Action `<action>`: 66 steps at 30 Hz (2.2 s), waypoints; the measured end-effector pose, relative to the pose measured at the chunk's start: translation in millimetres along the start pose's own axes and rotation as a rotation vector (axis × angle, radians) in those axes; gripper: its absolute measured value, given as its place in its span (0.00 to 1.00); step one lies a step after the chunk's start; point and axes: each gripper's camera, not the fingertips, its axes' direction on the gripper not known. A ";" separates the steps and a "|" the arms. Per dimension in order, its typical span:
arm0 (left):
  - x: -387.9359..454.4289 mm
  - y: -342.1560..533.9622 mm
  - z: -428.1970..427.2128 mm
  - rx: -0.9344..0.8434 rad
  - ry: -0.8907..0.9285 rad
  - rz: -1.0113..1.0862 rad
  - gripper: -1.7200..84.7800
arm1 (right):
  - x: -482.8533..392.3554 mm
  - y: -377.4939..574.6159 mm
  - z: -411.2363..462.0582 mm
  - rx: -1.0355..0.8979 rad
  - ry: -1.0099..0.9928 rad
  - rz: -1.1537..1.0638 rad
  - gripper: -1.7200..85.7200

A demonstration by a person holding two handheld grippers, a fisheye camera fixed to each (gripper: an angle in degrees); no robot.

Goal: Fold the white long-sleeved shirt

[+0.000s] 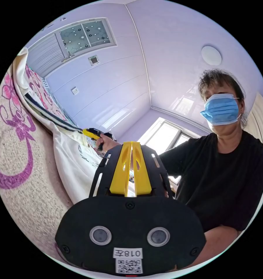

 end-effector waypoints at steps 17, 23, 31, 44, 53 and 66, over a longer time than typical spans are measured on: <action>-6.7 -4.8 46.6 0.015 -0.013 -0.052 0.01 | -102.1 -3.7 152.7 0.128 -0.097 -0.228 0.11; -5.6 -10.4 55.5 0.021 -0.003 -0.052 0.01 | -296.5 134.7 294.5 -0.239 -0.016 -1.140 0.11; -6.5 -19.4 59.8 0.038 0.023 -0.063 0.01 | -370.4 240.8 451.7 -0.447 0.602 -1.582 0.06; -12.6 -33.8 57.9 0.051 0.031 -0.090 0.01 | -398.1 150.7 533.0 -0.468 0.491 -0.747 0.11; -14.4 -42.8 49.5 0.059 0.037 -0.095 0.01 | -449.9 274.2 481.0 -0.377 0.289 -1.306 0.14; -17.9 -54.6 27.9 0.068 0.044 -0.102 0.01 | -504.4 448.0 565.1 -0.583 0.673 -2.286 0.13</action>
